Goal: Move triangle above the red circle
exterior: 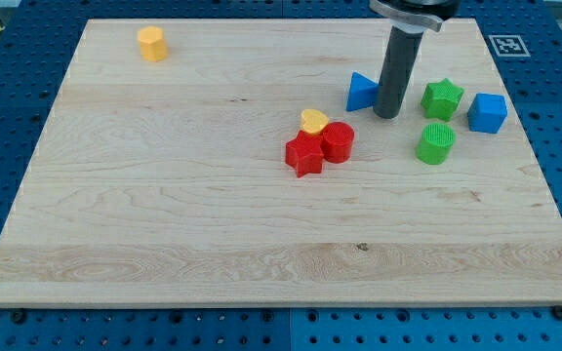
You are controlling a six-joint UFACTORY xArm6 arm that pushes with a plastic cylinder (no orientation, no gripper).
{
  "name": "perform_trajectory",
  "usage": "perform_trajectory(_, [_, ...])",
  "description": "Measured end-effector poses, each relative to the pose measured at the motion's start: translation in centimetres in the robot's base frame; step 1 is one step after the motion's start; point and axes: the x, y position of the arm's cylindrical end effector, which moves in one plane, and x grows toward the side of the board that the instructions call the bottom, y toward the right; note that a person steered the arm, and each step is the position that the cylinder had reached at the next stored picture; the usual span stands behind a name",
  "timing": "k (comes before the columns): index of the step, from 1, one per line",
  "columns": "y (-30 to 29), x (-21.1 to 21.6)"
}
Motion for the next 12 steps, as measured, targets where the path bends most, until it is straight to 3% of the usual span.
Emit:
perform_trajectory(5, [-3.9, -1.3])
perform_trajectory(10, [-8.0, -8.9])
perform_trajectory(12, [-7.8, -9.3])
